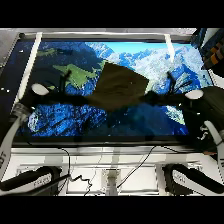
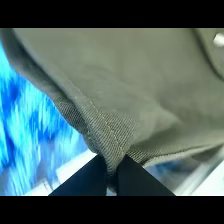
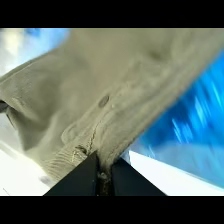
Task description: Fold the clothes and pants, and hang the long-sleeved shirts on hangers.
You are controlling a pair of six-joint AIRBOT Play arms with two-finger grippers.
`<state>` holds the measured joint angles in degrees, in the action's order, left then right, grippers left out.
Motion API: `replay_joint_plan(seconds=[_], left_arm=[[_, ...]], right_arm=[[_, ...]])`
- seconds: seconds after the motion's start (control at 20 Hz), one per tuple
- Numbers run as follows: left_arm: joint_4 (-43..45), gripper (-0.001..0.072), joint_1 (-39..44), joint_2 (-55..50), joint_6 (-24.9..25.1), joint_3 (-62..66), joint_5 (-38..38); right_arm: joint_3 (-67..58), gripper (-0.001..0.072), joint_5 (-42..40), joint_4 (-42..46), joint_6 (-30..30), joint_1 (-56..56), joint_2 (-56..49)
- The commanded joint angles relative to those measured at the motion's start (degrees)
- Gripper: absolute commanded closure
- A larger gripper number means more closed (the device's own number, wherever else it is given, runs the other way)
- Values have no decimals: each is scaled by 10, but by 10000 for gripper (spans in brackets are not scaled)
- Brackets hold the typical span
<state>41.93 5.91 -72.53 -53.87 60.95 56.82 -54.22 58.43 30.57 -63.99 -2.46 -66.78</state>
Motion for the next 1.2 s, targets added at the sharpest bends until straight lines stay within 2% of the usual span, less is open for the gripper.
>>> replay_joint_plan(seconds=[0.0, 0.2, 0.3, 0.4, 0.45, 0.6, 0.75, 0.85, 0.95, 1.15], left_arm=[[0, 687, -1, 88, 17, 106, -26], [0, 686, -1, 249, 29, 154, -128], [0, 686, -1, 332, 43, 154, -174], [0, 687, -1, 396, 31, 154, -186], [0, 687, -1, 417, 2, 154, -184], [37, 688, -1, 437, -131, 154, -132], [144, 688, 0, 383, -267, 138, 0], [150, 687, 3, 316, -280, 105, 47], [149, 687, 26, 229, -275, 60, 21], [144, 686, 87, 3, -237, 29, -122]], right_arm=[[-115, 662, 11, -4, -7, 0, 60], [-246, 661, 40, -36, -107, 0, 115], [-292, 662, 63, -58, -132, 0, 148], [-309, 662, 72, -75, -164, 0, 186], [-309, 662, 73, -80, -171, 0, 205], [-303, 661, 75, -65, -240, 0, 232], [-249, 662, 77, 38, -344, 21, 224], [-174, 661, 53, 122, -399, 69, 209], [-97, 661, -43, 166, -420, 115, 176], [-24, 661, -296, 180, -421, 142, 47]])
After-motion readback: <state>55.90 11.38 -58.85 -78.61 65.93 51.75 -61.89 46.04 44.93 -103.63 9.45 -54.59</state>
